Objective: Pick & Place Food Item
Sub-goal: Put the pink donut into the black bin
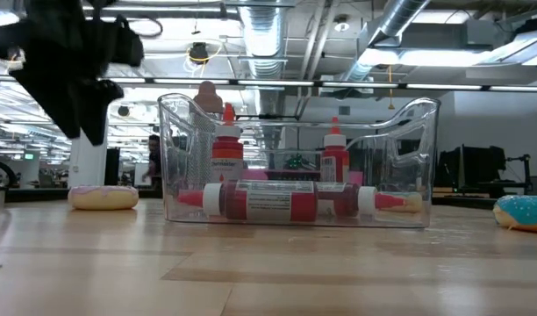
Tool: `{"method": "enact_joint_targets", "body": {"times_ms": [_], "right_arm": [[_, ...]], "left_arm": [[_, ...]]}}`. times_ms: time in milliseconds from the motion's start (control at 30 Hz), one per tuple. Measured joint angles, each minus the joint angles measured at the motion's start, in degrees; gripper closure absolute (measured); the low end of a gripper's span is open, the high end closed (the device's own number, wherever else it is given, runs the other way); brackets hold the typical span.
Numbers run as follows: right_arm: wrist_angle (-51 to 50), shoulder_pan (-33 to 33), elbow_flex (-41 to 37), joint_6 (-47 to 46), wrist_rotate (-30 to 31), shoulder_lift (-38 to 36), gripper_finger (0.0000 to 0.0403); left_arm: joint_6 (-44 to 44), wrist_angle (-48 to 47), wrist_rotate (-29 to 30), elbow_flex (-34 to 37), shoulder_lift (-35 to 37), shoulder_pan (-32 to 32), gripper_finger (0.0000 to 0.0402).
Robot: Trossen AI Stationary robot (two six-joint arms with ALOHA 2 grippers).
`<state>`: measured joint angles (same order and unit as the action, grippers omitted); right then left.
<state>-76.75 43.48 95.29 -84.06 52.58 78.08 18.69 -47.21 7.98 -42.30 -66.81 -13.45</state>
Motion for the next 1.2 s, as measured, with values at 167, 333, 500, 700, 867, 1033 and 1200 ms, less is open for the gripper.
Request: {"method": "enact_joint_targets", "body": {"times_ms": [167,333,500,700,867,1033,1200], "right_arm": [[0.02,0.0,0.0,-0.59,0.02,0.0,0.0191],[0.0,0.0,0.0,-1.07,0.02,0.0,0.0191],[0.0,-0.22,0.0,-1.07,0.02,0.0,0.0191],[-0.13,-0.22,0.0,-1.07,0.02,0.0,0.0191],[-0.26,-0.22,0.0,-1.07,-0.02,-0.02,0.0191],[-0.42,0.07,0.0,-1.53,-0.07,-0.02,0.0191],[-0.4,0.04,0.0,-1.77,-1.2,-0.02,0.0191]], "left_arm": [[-0.79,2.74,-1.04,3.59,0.0,3.08,0.0155],[-1.34,6.46,-1.19,6.03,0.0,3.94,0.0155],[-1.39,8.89,-1.36,7.35,-0.56,4.86,0.0155],[-1.71,9.39,-1.33,7.49,-2.6,5.75,0.0156],[-2.32,11.53,-1.29,7.49,-4.77,5.78,0.0163],[-3.15,13.2,-1.08,7.49,-7.49,5.77,0.0165],[-3.26,14.61,-0.91,7.49,-8.35,5.77,0.0165]]}}
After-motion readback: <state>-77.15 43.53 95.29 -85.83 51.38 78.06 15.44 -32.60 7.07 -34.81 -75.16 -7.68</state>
